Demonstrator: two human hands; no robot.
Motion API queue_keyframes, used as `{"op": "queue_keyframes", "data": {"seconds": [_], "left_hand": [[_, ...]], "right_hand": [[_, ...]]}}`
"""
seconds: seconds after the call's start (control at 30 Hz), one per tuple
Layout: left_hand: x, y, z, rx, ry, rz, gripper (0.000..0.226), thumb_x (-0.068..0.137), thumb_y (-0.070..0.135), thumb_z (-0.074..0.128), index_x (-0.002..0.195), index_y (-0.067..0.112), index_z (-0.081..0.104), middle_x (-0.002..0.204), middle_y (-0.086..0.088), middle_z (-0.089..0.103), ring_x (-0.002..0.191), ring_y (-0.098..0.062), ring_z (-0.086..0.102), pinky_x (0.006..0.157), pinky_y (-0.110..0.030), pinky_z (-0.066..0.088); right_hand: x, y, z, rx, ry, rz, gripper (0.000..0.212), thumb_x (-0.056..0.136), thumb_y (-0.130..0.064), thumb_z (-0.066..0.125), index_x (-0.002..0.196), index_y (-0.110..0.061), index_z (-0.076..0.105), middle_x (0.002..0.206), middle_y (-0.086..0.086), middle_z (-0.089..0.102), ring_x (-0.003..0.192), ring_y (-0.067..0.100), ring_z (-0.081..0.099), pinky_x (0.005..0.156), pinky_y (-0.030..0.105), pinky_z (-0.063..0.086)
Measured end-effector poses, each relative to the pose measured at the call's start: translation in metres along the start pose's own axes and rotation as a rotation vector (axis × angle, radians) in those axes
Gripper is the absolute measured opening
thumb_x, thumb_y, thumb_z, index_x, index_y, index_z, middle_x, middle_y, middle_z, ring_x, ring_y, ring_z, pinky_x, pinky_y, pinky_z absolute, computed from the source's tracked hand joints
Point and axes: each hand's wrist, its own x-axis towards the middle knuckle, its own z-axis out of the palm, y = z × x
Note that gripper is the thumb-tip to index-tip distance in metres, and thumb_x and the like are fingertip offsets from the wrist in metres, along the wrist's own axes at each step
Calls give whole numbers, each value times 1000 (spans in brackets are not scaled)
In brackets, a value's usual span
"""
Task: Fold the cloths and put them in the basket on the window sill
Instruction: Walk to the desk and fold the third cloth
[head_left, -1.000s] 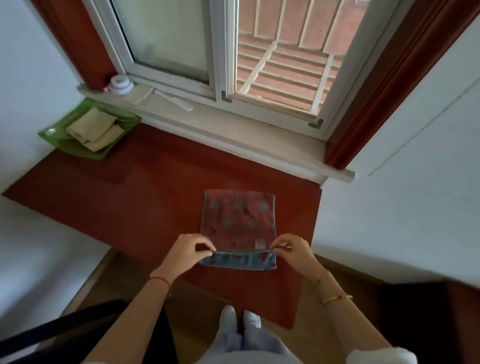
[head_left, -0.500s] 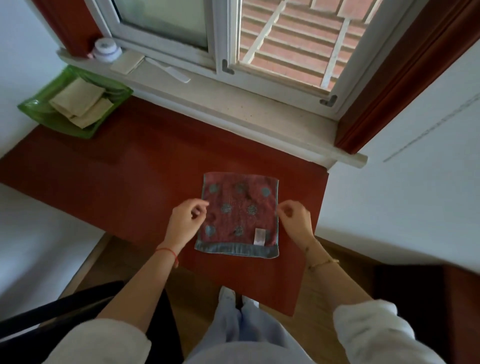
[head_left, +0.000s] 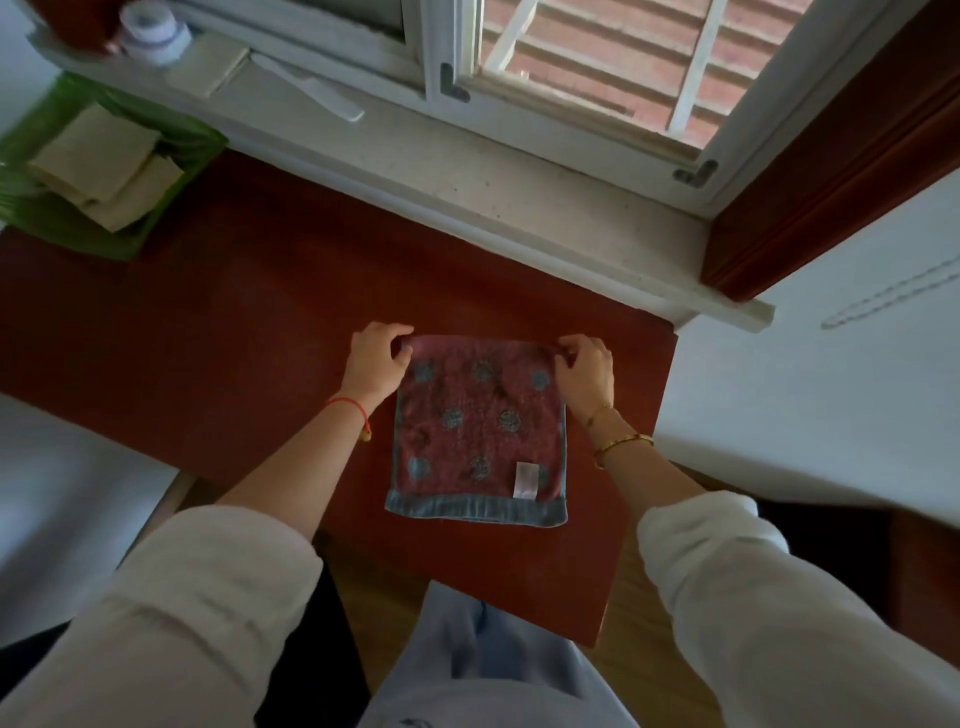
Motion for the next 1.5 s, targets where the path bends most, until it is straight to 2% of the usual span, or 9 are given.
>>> {"op": "queue_keyframes", "data": {"seconds": [0.17,0.33,0.43,0.63,0.83,1.13,1.23,1.33,1.5], "left_hand": [[-3,11,-12,-67,103,-12,16,89,15,69,104,12,75,103,-8,74,97,-26,67,97,-43,50],[-35,11,-29,-173,126,-10,10,89,16,68,97,17,75,98,-3,70,87,-13,63,75,-14,44],[-66,4,-32,-223,81,-6,9,88,17,69,96,20,74,99,3,67,88,-8,61,70,-8,41],[-141,-18,-20,-292,48,-12,10,86,16,73,95,20,74,102,5,67,93,-7,62,75,-12,46],[-193,-24,1,-253,68,-63,12,84,13,75,92,23,75,98,5,67,88,-9,61,71,-10,44],[-221,-14,23,-315,138,-243,15,87,11,70,96,22,75,105,2,70,85,-8,64,68,-9,43],[-218,-7,25,-367,130,-342,18,90,5,63,100,16,74,110,1,72,90,-11,66,63,-10,43],[-210,5,26,-428,164,-454,17,92,7,62,107,10,69,114,-5,70,92,-13,63,61,-7,40],[-202,16,28,-505,165,-584,36,87,13,73,121,7,62,117,-10,69,89,-13,60,56,-7,40]], "right_hand": [[7,2,-1,76,16,65,22,82,-3,56,93,-12,72,106,13,64,106,29,56,82,22,36],[-18,5,-19,216,37,21,17,83,-3,61,88,-13,73,103,4,62,90,16,60,76,16,42],[-43,17,-26,248,6,4,10,85,-7,67,88,-16,72,104,0,63,83,3,57,68,4,41],[-109,44,-33,236,-64,-95,21,83,-6,71,80,-26,66,93,-7,65,82,8,62,67,14,46],[-155,80,-25,84,-138,-179,22,81,-8,73,82,-29,66,91,-17,59,88,13,59,75,31,55],[-167,94,-22,-53,-190,-319,15,82,-13,71,90,-24,65,105,-8,50,100,13,48,87,19,42],[-153,72,-19,-36,-156,-326,7,85,-17,69,91,-19,65,107,-7,51,101,12,45,83,13,38],[-128,29,-6,-40,-138,-355,6,91,-17,61,95,-18,66,107,-5,59,101,14,45,85,26,44],[-91,-41,34,-47,-367,-467,20,94,-21,56,111,-18,66,116,-2,66,119,22,47,101,38,42]]}}
